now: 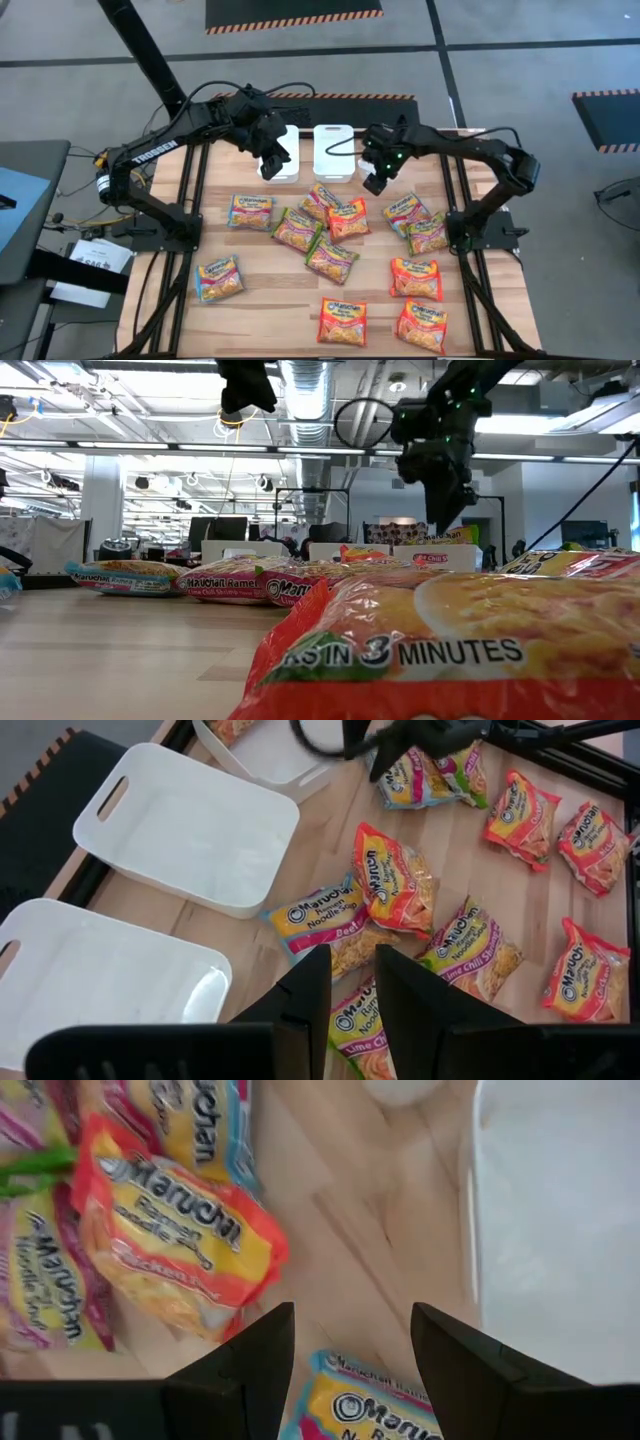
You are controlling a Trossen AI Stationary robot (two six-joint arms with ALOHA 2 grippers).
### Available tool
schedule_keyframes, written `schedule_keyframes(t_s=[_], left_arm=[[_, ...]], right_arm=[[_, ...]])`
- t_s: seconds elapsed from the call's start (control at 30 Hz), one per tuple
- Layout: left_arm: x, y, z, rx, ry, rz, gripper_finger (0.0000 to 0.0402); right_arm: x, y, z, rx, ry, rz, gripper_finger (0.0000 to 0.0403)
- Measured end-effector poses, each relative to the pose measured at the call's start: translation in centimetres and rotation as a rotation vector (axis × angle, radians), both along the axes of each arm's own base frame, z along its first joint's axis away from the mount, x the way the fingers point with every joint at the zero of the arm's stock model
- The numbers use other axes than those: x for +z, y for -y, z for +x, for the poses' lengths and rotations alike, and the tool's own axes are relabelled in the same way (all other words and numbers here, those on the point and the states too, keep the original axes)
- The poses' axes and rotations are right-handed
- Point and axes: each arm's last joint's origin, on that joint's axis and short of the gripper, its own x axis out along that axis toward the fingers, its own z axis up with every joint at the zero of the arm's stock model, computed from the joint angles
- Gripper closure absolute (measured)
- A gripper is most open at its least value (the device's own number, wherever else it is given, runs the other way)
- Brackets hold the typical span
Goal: Sort Maruchan noodles
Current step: Adjust the right white bin
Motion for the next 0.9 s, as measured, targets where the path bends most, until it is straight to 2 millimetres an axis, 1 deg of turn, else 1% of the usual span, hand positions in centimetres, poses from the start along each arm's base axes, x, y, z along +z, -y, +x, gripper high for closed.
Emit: schedule_keyframes(t_s=[0.27, 0.43, 0.63, 0.9], left_arm=[[0.0, 0.0, 0.0, 0.0, 0.0, 0.0, 0.0335], [0.0, 0.0, 0.0, 0.0, 0.0, 0.0, 0.0335], [0.0, 0.0, 0.0, 0.0, 0.0, 0.0, 0.0335], [0.0, 0.0, 0.0, -0.011, -0.002, 0.012, 0.0335]], right_arm=[[-2.4, 0.5, 0.9, 0.0, -0.079, 0.039, 0.0179], [-3.3, 0.6, 0.7, -0.019, -0.155, 0.053, 0.0179], [-3.3, 0.8, -0.3, -0.075, -0.283, -0.028, 0.0184], [-3.2, 1.4, -1.3, -0.124, -0.347, -0.01, 0.0195]])
